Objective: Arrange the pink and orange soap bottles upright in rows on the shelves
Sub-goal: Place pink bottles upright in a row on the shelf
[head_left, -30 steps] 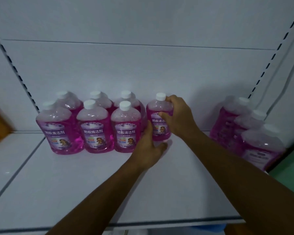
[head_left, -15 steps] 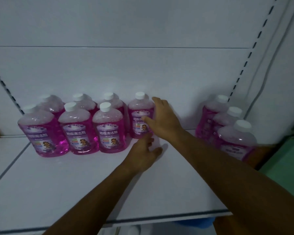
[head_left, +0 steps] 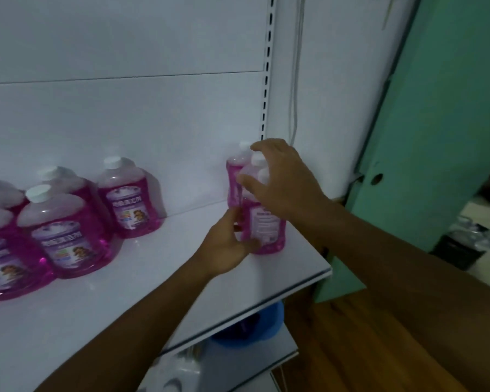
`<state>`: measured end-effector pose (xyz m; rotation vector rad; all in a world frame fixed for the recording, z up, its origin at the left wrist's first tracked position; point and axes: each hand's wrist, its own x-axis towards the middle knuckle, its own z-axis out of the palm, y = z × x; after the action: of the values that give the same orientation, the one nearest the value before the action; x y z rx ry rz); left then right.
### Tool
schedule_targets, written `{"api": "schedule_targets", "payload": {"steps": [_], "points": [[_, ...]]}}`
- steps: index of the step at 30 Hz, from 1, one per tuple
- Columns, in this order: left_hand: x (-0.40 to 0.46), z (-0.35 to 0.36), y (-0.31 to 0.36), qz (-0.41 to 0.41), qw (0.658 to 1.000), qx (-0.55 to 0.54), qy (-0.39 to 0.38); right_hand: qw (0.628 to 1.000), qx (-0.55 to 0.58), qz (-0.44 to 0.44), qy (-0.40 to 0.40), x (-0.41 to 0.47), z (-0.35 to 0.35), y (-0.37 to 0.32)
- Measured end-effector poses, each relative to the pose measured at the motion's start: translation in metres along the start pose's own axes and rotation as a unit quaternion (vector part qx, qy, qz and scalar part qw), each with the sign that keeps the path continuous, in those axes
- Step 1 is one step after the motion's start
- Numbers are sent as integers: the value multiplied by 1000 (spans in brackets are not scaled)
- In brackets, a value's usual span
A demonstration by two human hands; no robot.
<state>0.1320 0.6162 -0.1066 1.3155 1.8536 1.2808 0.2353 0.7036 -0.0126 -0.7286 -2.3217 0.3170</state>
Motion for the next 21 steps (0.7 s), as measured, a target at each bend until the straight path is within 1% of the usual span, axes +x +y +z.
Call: {"api": "schedule_targets", "payload": {"steps": [3,5,7,9,14,21], "points": [[3,7,-1,0,1000,0,20,996,39,71,-49,-15,-4,23],[4,9,-3,-3,1000,15,27,991,54,80,-89,-22,-4,32],[5,10,-6,-4,999,31,41,991,59,75,-95,-26,-3,37],[4,9,-8,-1,997,46,55,992,64,63,-86,-25,-2,35],[-13,-12,-18,-1,993,63,99,991,93,10,-96,-16,10,15],[-59,-73,-44,-28,977,78,197,980,145,-79,-107,5,74,-45]]}}
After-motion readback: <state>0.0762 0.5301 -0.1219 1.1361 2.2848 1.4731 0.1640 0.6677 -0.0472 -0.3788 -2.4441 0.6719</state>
